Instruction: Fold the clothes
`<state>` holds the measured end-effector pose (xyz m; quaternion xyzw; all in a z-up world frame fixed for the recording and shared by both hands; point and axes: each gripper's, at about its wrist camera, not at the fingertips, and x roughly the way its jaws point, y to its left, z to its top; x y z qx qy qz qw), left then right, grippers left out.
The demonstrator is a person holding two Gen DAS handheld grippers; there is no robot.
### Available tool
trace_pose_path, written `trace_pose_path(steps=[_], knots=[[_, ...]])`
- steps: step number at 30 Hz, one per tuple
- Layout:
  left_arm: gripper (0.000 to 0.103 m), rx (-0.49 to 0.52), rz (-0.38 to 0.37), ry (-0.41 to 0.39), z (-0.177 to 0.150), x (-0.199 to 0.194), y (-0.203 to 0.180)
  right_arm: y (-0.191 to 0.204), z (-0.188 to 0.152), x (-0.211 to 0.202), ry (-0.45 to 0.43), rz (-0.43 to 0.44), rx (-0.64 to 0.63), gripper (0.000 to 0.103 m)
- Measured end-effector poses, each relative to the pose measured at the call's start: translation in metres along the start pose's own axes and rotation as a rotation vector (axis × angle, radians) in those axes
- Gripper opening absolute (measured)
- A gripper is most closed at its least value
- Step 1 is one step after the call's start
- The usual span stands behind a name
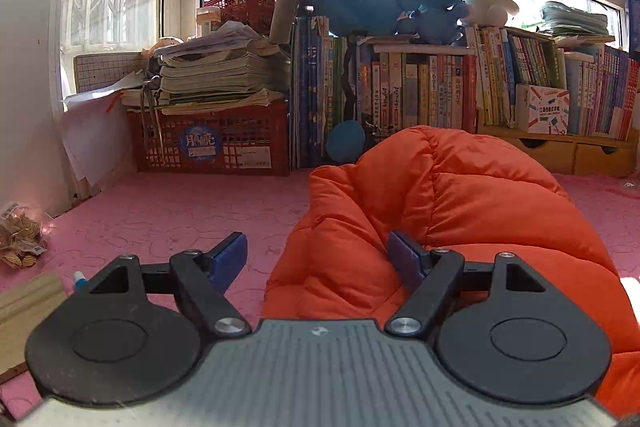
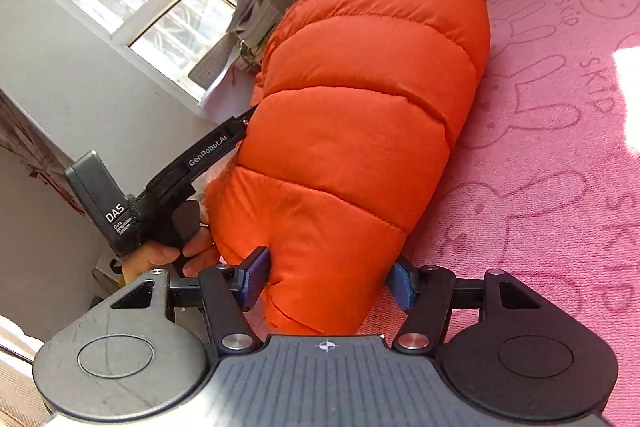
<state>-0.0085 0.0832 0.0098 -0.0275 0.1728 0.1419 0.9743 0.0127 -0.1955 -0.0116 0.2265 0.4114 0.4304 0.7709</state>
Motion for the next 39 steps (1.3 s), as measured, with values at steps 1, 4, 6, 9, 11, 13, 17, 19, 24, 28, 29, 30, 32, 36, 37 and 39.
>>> trace_pose_path(steps=[1, 4, 6, 9, 11, 13, 17, 19, 24, 28, 29, 30, 32, 36, 37, 39], knots=[[0.078, -0.010, 0.000, 0.001, -0.002, 0.001, 0.002, 0.009, 0.004, -0.006, -0.046, -0.030, -0.062, 0.062], [0.078, -0.018, -0.005, 0.004, -0.007, 0.002, 0.006, 0.037, 0.018, -0.025, -0.186, -0.120, -0.249, 0.065], [0.078, -0.014, -0.007, 0.006, -0.008, 0.002, 0.007, 0.055, 0.033, -0.014, -0.270, -0.144, -0.383, 0.078], [0.078, -0.011, -0.018, 0.012, -0.009, 0.002, 0.009, 0.077, 0.061, 0.020, -0.319, -0.142, -0.587, 0.080], [0.078, -0.029, -0.030, 0.017, -0.009, 0.003, 0.013, 0.088, 0.078, 0.050, -0.279, -0.117, -0.697, 0.074], [0.079, -0.049, -0.040, 0.018, -0.012, 0.003, 0.016, 0.099, 0.092, 0.086, -0.215, -0.102, -0.788, 0.064], [0.079, -0.079, -0.039, 0.013, -0.022, 0.004, 0.023, 0.105, 0.097, 0.122, -0.146, -0.141, -0.917, 0.056], [0.079, -0.087, -0.040, 0.024, -0.025, 0.007, 0.026, 0.103, 0.098, 0.134, -0.119, -0.158, -0.958, 0.056], [0.079, -0.130, -0.081, 0.061, -0.029, 0.013, 0.036, 0.091, 0.096, 0.159, -0.056, -0.213, -1.026, 0.055], [0.079, -0.165, -0.105, 0.100, -0.033, 0.020, 0.042, 0.079, 0.092, 0.175, -0.011, -0.251, -1.032, 0.055], [0.079, -0.174, -0.107, 0.110, -0.034, 0.022, 0.044, 0.079, 0.091, 0.178, 0.002, -0.254, -1.031, 0.056], [0.079, -0.184, -0.108, 0.121, -0.035, 0.023, 0.045, 0.078, 0.091, 0.182, 0.015, -0.258, -1.030, 0.056], [0.079, -0.200, -0.112, 0.138, -0.037, 0.026, 0.048, 0.076, 0.091, 0.189, 0.036, -0.261, -1.021, 0.057], [0.079, -0.213, -0.110, 0.162, -0.038, 0.029, 0.049, 0.070, 0.091, 0.197, 0.060, -0.253, -0.989, 0.057], [0.079, -0.215, -0.109, 0.168, -0.039, 0.030, 0.049, 0.068, 0.092, 0.199, 0.065, -0.247, -0.975, 0.057], [0.079, -0.219, -0.107, 0.179, -0.039, 0.032, 0.049, 0.064, 0.092, 0.202, 0.067, -0.241, -0.957, 0.057]])
